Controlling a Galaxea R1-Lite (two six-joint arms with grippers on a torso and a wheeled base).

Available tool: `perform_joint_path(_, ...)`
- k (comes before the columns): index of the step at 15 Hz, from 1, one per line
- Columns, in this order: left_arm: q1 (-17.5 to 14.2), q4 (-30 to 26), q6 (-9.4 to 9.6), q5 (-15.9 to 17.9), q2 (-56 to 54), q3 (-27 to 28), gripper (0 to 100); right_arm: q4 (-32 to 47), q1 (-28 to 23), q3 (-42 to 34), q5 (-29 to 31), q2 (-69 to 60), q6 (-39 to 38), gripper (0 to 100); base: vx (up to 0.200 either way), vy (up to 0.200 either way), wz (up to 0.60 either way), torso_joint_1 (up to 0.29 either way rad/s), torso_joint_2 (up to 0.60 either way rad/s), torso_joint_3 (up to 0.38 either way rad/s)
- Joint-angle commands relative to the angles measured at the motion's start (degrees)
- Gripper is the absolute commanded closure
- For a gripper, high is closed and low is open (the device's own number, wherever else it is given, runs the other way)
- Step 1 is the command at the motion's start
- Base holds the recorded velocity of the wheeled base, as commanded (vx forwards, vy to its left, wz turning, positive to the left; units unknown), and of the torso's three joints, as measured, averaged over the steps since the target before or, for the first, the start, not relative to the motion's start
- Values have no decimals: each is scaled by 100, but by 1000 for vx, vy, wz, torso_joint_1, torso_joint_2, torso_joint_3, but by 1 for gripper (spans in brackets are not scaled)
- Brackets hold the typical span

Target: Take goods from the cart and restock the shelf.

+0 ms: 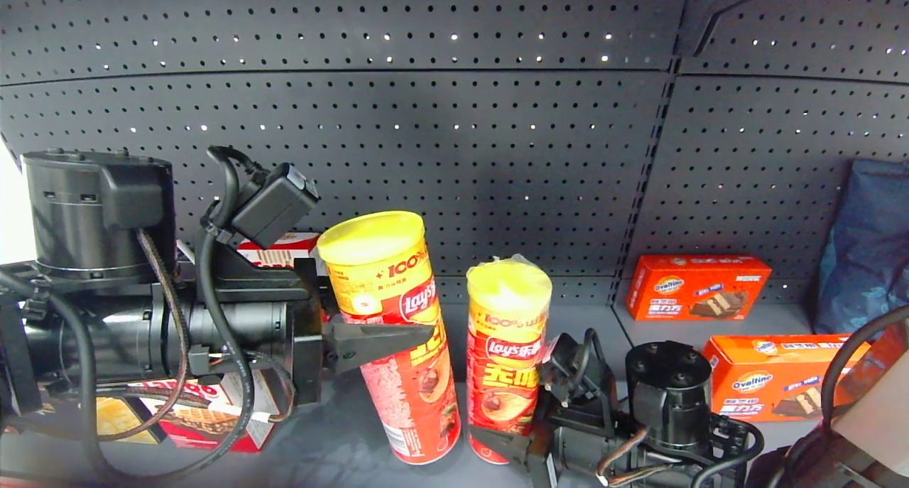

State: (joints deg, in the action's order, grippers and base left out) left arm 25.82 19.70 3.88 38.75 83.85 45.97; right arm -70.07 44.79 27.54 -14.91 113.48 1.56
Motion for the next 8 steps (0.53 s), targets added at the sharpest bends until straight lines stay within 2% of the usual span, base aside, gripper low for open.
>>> perform_joint_path(1,2,8,-1,1,9,0,100,29,-49,-91,6,-81,2,100,0,0,0,0,0,0)
perform_joint_path(2,2,8,-1,9,9,8,100,29,-49,-152,6,-89,11,100,0,0,0,0,0,0)
perform_joint_path(3,2,8,-1,9,9,8,100,29,-49,-214,6,-116,20,0,0,0,0,0,0,0)
perform_joint_path(8,2,8,-1,9,-18,-79,100,29,-32,-486,85,-379,37,0,0,0,0,0,0,0)
